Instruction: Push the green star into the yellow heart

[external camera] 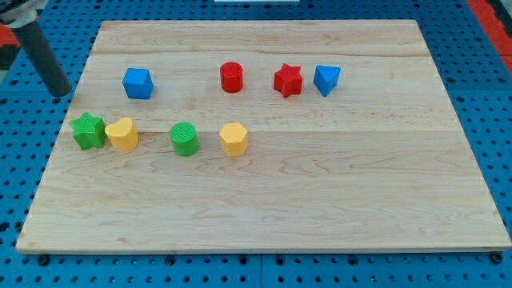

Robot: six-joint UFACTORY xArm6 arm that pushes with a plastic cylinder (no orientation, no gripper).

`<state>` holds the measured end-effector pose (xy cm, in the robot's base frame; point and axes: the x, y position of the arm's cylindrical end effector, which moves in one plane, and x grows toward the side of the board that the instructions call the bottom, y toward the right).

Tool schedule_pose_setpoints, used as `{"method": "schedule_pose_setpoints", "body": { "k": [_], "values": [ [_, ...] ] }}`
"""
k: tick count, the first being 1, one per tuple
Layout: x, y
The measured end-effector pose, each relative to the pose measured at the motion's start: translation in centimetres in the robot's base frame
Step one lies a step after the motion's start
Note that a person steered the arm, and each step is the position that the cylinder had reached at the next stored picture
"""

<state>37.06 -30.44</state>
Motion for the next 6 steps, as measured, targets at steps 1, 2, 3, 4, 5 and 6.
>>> {"method": "schedule_pose_setpoints", "body": {
  "k": [1, 2, 3, 4, 5, 6],
  "values": [
    [5.3, 3.2],
    [9.5, 1.8],
    [9.9, 7.6],
    [9.7, 11.8],
    [6.8, 3.2],
    [2.8, 8.0]
  ]
}}
